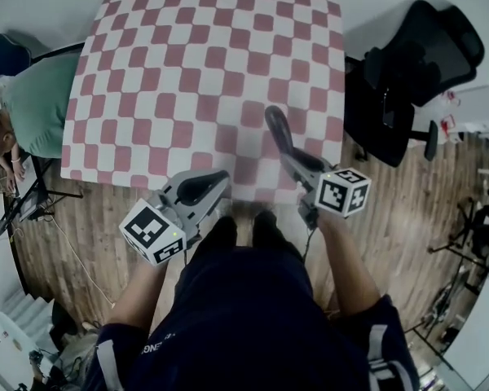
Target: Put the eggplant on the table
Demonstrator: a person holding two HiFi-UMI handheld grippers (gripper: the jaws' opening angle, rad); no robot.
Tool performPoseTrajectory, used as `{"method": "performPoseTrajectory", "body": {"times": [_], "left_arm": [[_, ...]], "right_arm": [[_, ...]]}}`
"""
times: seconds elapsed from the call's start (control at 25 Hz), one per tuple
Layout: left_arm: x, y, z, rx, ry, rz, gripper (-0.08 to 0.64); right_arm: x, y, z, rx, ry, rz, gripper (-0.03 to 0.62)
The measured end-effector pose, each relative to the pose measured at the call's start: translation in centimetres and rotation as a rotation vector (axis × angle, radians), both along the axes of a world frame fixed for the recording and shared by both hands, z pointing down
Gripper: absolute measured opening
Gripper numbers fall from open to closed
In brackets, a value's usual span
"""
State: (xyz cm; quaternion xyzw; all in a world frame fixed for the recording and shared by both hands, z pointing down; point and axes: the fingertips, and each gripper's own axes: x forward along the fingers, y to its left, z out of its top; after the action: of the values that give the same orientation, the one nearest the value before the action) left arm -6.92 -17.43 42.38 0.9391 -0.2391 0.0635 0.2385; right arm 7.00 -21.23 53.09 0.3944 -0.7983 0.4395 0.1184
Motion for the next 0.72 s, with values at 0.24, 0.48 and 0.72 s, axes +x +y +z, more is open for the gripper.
{"method": "performPoseTrajectory", "body": {"times": [0.24, 0.48, 0.72], "left_arm": [[2.1, -1.5, 0.4, -0.020, -0.032, -0.051, 0.034], [2.5, -3.2, 1.6, -0.055, -0.054, -0.120, 0.035], [2.8, -4.4, 2.4, -0.076, -0.064, -0.150, 0.035]], "right_arm": [[0.6, -3.1, 5.0, -0.052, 0.074, -0.104, 0.135], [-0.1, -5.6, 8.8, -0.077, 0.136, -0.197, 0.135], [-1.2, -6.7, 12.1, -0.087, 0.223, -0.277, 0.135]]}}
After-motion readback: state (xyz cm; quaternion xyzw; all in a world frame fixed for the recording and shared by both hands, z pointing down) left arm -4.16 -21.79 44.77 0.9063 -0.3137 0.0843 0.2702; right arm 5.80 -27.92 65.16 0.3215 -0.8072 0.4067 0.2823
